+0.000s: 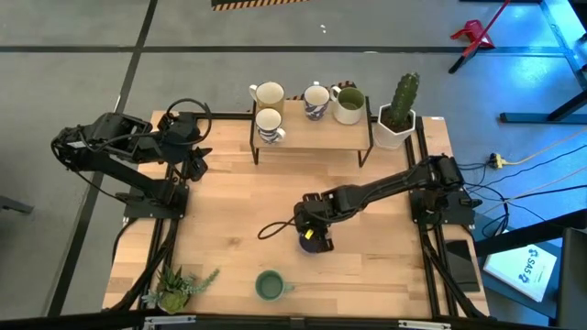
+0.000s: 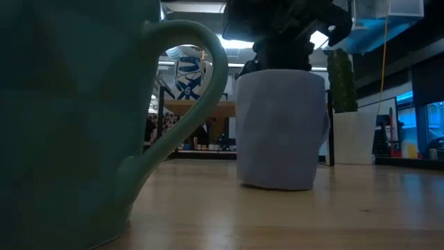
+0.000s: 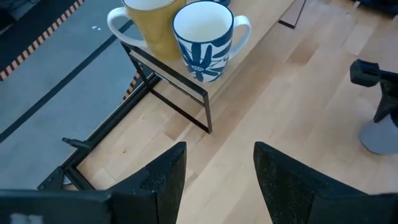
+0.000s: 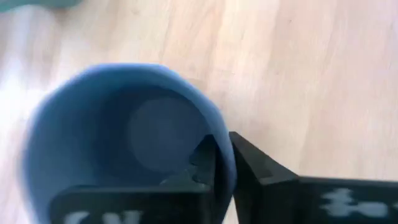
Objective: Place coffee mugs
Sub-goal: Put the purple mug on the shelf
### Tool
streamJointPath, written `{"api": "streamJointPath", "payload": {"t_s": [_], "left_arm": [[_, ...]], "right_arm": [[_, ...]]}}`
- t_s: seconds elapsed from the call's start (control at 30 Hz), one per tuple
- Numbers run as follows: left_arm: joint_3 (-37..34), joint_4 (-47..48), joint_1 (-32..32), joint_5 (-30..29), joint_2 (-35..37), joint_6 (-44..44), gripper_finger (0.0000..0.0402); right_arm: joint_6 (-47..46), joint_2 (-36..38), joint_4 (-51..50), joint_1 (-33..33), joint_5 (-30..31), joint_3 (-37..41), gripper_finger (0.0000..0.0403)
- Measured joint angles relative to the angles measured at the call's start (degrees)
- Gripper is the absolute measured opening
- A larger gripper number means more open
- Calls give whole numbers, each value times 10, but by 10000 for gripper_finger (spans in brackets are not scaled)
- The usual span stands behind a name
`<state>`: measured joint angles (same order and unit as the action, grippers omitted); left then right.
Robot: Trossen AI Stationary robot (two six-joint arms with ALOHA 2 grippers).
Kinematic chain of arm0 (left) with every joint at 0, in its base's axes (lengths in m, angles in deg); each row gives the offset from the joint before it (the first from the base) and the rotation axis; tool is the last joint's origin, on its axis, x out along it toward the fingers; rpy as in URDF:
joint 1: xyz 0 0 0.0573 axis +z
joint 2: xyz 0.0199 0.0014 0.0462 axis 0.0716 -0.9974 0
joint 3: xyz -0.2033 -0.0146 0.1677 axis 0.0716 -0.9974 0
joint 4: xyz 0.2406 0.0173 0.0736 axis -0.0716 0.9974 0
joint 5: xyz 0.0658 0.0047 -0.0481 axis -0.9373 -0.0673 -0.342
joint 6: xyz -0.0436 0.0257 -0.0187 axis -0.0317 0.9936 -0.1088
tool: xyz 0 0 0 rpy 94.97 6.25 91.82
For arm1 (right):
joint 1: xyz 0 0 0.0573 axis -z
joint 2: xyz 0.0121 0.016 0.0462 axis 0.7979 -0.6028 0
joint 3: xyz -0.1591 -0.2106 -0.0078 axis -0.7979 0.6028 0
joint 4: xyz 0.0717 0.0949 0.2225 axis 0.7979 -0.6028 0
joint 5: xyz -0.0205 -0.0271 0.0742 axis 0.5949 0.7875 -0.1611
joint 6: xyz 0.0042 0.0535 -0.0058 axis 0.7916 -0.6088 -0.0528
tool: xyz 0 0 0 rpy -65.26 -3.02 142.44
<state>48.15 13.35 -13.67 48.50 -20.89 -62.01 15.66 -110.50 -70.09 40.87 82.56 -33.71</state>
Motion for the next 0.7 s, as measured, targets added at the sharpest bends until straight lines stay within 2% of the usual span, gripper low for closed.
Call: {"api": "streamJointPath", "payload": {"t_s": [0.13, 0.23, 0.37, 0.47, 0.7], "left_arm": [[0, 0, 0, 0, 0, 0, 182], [0, 0, 0, 0, 0, 4, 182], [0, 0, 0, 0, 0, 15, 182], [0, 0, 0, 0, 0, 17, 182], [0, 0, 0, -5, 0, 30, 182]], "right_arm": [[-14, 0, -4, 19, -23, -4, 8], [7, 0, -34, 49, -28, -38, 7], [63, 4, -134, 108, -27, -129, 4], [107, 4, -222, 162, 6, -207, 3], [122, 6, -278, 289, 39, -370, 2]]}}
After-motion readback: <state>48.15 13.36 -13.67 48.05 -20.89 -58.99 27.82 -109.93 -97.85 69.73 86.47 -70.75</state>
